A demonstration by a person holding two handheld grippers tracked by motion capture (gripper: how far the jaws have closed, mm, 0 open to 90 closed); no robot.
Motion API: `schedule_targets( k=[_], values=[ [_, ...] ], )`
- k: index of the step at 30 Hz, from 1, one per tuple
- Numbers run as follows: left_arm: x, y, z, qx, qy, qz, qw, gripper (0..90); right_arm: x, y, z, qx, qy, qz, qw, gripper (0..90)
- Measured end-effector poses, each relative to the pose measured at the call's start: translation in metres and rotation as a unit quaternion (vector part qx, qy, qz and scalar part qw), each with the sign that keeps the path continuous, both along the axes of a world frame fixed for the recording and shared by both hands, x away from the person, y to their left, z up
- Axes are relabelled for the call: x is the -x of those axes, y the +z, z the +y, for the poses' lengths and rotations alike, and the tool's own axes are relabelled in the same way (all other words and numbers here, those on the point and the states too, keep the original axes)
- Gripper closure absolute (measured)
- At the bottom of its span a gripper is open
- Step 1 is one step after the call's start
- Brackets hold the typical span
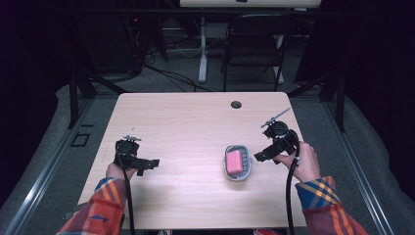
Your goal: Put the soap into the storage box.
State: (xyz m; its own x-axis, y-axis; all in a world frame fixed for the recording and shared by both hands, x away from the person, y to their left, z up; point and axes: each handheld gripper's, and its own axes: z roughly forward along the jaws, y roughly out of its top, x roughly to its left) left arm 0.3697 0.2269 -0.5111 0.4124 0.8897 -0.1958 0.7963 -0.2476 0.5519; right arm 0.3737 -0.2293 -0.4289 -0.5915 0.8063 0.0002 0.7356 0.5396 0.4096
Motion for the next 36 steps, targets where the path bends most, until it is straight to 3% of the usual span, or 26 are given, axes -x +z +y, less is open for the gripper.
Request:
schedule_targets(
  k=[15, 19, 36],
  values=[
    [0.0, 0.0, -0.001, 0.0, -0.004, 0.0, 1.0, 0.3, 0.019, -0.006, -0.027, -0.004, -0.009, -0.018, 0.9998, 0.9],
    [0.0, -0.001, -0.002, -0.001, -0.006, 0.001, 1.0, 0.3, 0.025, -0.011, -0.037, 0.007, -0.012, -0.02, 0.9997, 0.2],
    [0.001, -0.002, -0.002, -0.001, -0.015, 0.003, 0.9999, 0.3, 0.06, -0.055, -0.077, 0.021, -0.034, -0.013, 0.9991, 0.0]
  ],
)
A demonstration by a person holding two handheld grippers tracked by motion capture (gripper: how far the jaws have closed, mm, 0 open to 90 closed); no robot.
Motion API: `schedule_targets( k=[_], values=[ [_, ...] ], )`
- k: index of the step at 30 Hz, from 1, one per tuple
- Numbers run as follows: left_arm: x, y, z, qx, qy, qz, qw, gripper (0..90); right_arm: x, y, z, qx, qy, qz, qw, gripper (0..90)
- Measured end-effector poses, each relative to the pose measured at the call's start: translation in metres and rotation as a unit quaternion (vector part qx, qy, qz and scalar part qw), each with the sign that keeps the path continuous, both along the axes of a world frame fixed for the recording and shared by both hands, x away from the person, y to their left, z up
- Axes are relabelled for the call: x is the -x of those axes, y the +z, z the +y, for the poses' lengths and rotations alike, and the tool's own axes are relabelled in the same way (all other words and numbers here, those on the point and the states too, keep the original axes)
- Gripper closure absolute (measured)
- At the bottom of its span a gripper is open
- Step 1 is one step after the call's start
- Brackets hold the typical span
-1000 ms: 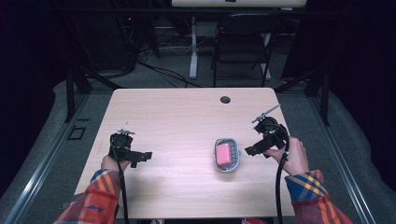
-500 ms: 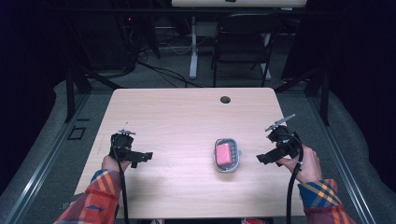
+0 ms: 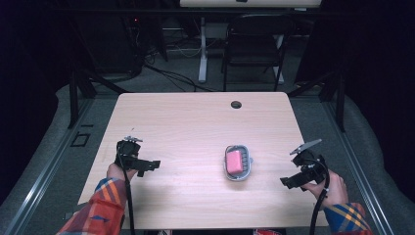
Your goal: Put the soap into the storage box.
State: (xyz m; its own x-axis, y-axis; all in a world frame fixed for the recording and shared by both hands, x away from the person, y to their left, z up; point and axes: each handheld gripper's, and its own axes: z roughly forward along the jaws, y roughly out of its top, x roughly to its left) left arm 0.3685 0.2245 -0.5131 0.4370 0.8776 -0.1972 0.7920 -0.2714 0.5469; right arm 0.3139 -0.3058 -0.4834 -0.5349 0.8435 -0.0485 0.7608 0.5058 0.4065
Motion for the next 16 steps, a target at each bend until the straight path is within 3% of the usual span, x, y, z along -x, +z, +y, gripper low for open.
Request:
schedule_targets(
  k=[3, 6, 10, 16],
  values=[
    [0.001, 0.0, 0.0, 0.002, -0.008, -0.005, 1.0, 0.3, 0.008, -0.012, -0.006, -0.004, -0.008, 0.005, 0.9999, 0.0],
    [0.001, 0.0, -0.002, -0.002, -0.017, -0.007, 0.9998, 0.3, 0.016, -0.029, -0.011, 0.01, -0.006, 0.029, 0.9995, 0.0],
    [0.0, 0.0, -0.004, -0.004, -0.02, -0.008, 0.9998, 0.3, 0.017, -0.035, -0.016, 0.026, -0.004, 0.044, 0.9987, 0.0],
    [-0.001, 0.0, -0.006, -0.008, -0.025, -0.005, 0.9996, 0.3, 0.017, -0.035, -0.016, 0.026, 0.005, 0.036, 0.999, 1.4]
  ],
)
